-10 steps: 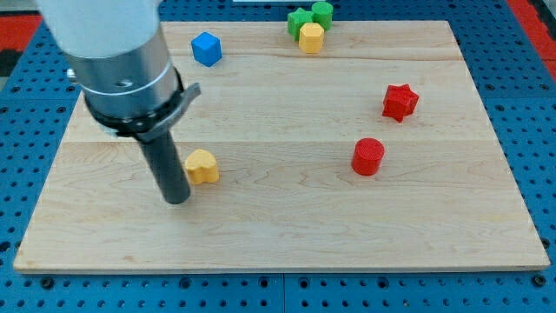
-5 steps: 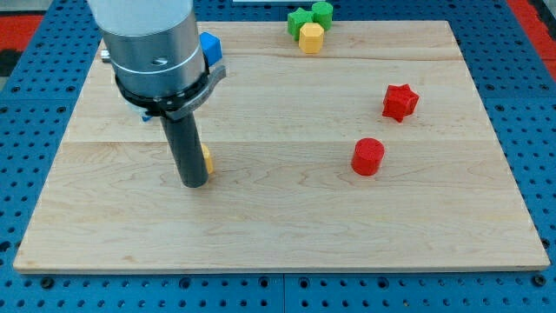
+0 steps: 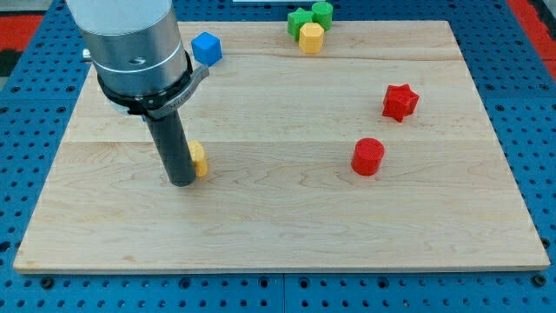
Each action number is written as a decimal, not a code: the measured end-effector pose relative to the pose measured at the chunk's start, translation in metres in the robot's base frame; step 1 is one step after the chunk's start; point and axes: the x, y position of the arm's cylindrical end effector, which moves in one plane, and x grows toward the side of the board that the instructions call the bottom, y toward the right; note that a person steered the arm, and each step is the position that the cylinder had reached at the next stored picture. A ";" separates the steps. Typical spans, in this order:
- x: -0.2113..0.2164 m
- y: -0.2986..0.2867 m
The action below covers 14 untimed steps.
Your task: Slide the yellow heart up and a bit right
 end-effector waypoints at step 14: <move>-0.141 0.068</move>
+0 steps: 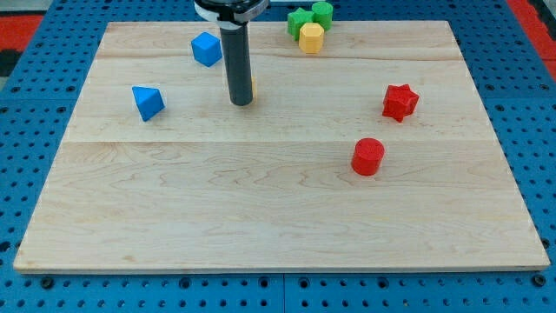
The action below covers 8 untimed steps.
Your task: Slide the yellow heart up and a bit right
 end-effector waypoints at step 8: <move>-0.059 -0.042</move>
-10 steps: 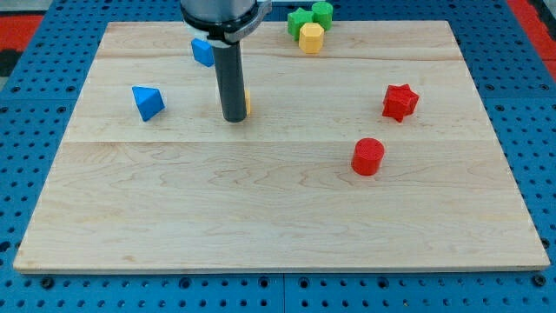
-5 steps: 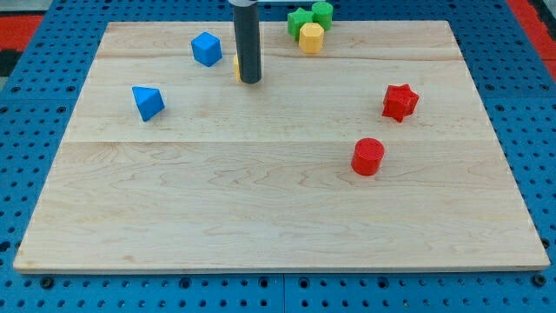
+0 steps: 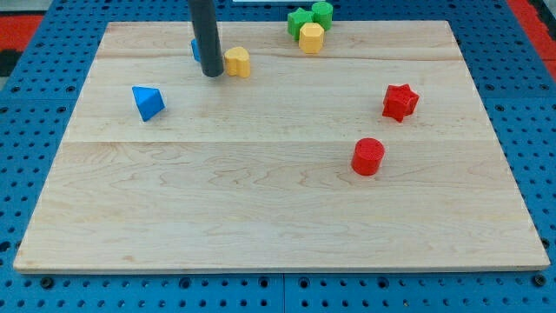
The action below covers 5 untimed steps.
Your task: Slide the yellow heart up and a bit right
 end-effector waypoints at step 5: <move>-0.062 0.045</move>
